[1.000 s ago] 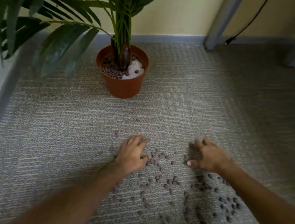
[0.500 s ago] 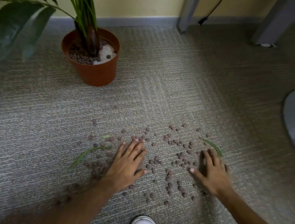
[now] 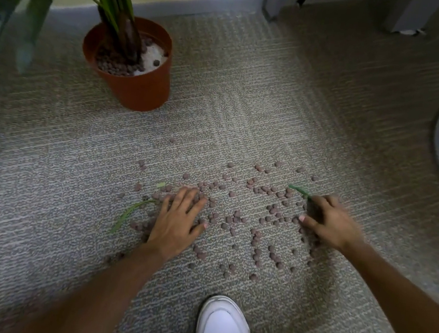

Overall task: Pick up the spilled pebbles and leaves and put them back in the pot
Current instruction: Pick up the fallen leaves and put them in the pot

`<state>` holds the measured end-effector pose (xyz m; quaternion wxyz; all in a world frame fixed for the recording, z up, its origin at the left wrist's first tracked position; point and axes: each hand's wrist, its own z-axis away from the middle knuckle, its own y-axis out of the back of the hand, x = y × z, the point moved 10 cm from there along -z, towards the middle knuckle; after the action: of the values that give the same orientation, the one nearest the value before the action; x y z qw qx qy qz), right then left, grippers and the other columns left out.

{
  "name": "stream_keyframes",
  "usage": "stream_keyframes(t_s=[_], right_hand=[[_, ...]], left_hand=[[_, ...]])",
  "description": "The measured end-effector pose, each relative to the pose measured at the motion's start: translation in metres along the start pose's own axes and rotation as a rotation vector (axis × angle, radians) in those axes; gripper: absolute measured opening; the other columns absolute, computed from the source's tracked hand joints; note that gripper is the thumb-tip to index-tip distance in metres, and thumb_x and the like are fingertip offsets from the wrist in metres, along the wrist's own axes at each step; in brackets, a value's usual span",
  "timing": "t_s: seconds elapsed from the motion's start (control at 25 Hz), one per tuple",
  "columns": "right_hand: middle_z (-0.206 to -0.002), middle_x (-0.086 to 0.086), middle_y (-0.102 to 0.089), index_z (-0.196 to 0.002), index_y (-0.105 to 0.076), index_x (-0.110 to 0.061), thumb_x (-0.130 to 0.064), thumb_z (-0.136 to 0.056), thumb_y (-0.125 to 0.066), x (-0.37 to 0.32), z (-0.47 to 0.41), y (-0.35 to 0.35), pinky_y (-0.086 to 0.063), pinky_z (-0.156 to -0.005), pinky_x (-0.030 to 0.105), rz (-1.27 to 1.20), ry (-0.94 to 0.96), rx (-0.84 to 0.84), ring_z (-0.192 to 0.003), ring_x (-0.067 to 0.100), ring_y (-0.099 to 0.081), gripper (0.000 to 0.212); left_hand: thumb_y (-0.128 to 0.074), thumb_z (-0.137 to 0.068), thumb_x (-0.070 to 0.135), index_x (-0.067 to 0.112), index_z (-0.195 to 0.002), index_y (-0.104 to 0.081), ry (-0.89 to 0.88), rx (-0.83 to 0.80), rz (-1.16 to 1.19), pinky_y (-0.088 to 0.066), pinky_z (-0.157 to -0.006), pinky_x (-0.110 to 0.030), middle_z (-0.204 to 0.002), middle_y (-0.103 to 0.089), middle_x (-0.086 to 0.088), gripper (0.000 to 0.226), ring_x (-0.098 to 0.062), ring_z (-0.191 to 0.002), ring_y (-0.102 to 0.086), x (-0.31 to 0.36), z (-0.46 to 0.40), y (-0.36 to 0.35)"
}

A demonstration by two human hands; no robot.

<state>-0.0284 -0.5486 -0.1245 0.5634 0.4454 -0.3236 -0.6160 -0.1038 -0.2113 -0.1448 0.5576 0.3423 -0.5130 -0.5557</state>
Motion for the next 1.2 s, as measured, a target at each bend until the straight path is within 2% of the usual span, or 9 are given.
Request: stream_keyframes(t_s=[0.12, 0.24, 0.32, 0.48, 0.64, 0.88, 1.0, 1.12, 1.2], right_hand=[[-0.126, 0.004, -0.048, -0.135, -0.043, -0.023, -0.076, -0.071, -0.05, 0.0, 0.008, 0.014, -0.044, -0.085, 0.035, -0.067, 0.009, 0.052, -0.115, 0.027, -0.051, 0.084], [-0.135, 0.009, -0.04, -0.143, -0.03, -0.026, -0.08, -0.058, -0.062, 0.031, 0.016, 0.012, -0.046, -0.087, 0.039, -0.065, -0.14, -0.048, -0.117, 0.033, -0.052, 0.106], [-0.132, 0.009, -0.036, -0.146, -0.023, -0.028, -0.077, -0.054, -0.069, 0.031, 0.019, -0.001, -0.048, -0.089, 0.04, -0.015, -0.127, -0.159, -0.116, 0.033, -0.051, 0.114], [-0.123, 0.006, -0.037, -0.144, -0.028, -0.024, -0.063, -0.06, -0.078, -0.009, 0.006, -0.015, -0.045, -0.089, 0.036, -0.073, -0.023, -0.129, -0.108, 0.026, -0.048, 0.105], [-0.111, -0.002, -0.035, -0.14, -0.032, -0.023, -0.059, -0.066, -0.075, -0.077, -0.014, -0.015, -0.042, -0.087, 0.032, -0.072, 0.111, -0.11, -0.102, 0.019, -0.045, 0.093], [-0.114, -0.005, -0.039, -0.14, -0.035, -0.021, -0.042, -0.073, -0.076, -0.16, -0.008, -0.031, -0.045, -0.089, 0.027, -0.047, 0.275, -0.125, -0.103, 0.013, -0.049, 0.081], [-0.129, -0.003, -0.042, -0.14, -0.036, -0.024, -0.039, -0.074, -0.076, -0.201, 0.0, -0.039, -0.05, -0.092, 0.034, -0.014, 0.433, -0.132, -0.112, 0.018, -0.052, 0.078], [-0.124, -0.004, -0.042, -0.139, -0.031, -0.026, -0.057, -0.068, -0.074, -0.206, -0.004, -0.032, -0.045, -0.067, 0.026, 0.077, 0.39, -0.042, -0.104, 0.016, -0.052, 0.089], [-0.123, -0.001, -0.041, -0.14, -0.026, -0.026, -0.065, -0.061, -0.074, -0.196, -0.011, -0.029, -0.04, -0.063, 0.025, 0.114, 0.308, -0.05, -0.101, 0.019, -0.053, 0.101]], left_hand=[[-0.033, -0.095, 0.055, 0.024, -0.148, -0.027, 0.049, 0.09, 0.044, -0.008, -0.117, -0.052, -0.16, -0.017, -0.002, 0.062, -0.024, -0.148, -0.005, -0.005, 0.002, 0.009], [-0.04, -0.09, 0.06, 0.019, -0.145, -0.03, 0.313, 0.224, 0.082, -0.008, -0.113, -0.059, -0.158, -0.02, -0.007, 0.069, -0.034, -0.146, -0.011, -0.04, 0.009, 0.024], [-0.042, -0.087, 0.062, 0.018, -0.145, -0.028, 0.465, 0.217, 0.082, -0.013, -0.111, -0.061, -0.157, -0.022, -0.01, 0.074, -0.038, -0.144, -0.014, -0.063, 0.013, 0.026], [-0.049, -0.085, 0.049, 0.014, -0.139, -0.038, 0.63, 0.162, 0.082, -0.029, -0.107, -0.055, -0.147, -0.035, -0.012, 0.065, -0.036, -0.135, -0.027, -0.083, 0.017, 0.028], [-0.053, -0.086, 0.036, 0.015, -0.131, -0.045, 0.578, 0.165, 0.073, -0.041, -0.094, -0.044, -0.131, -0.043, -0.013, 0.051, -0.031, -0.12, -0.038, -0.074, 0.014, 0.036], [-0.052, -0.091, 0.014, 0.021, -0.138, -0.045, 0.291, 0.143, 0.182, -0.046, -0.089, -0.029, -0.126, -0.049, 0.0, 0.048, -0.017, -0.114, -0.04, -0.034, 0.0, 0.036], [-0.047, -0.092, 0.029, 0.022, -0.138, -0.043, 0.254, 0.158, 0.195, -0.047, -0.093, -0.032, -0.132, -0.048, 0.0, 0.046, -0.016, -0.117, -0.041, -0.033, 0.001, 0.043], [-0.051, -0.083, 0.048, 0.018, -0.138, -0.039, 0.332, 0.139, 0.012, -0.045, -0.097, -0.043, -0.139, -0.042, -0.007, 0.064, -0.026, -0.122, -0.042, -0.057, 0.005, 0.054], [-0.056, -0.076, 0.052, 0.017, -0.139, -0.032, 0.39, 0.051, -0.029, -0.051, -0.089, -0.045, -0.138, -0.04, -0.009, 0.076, -0.032, -0.12, -0.045, -0.076, 0.01, 0.054]])
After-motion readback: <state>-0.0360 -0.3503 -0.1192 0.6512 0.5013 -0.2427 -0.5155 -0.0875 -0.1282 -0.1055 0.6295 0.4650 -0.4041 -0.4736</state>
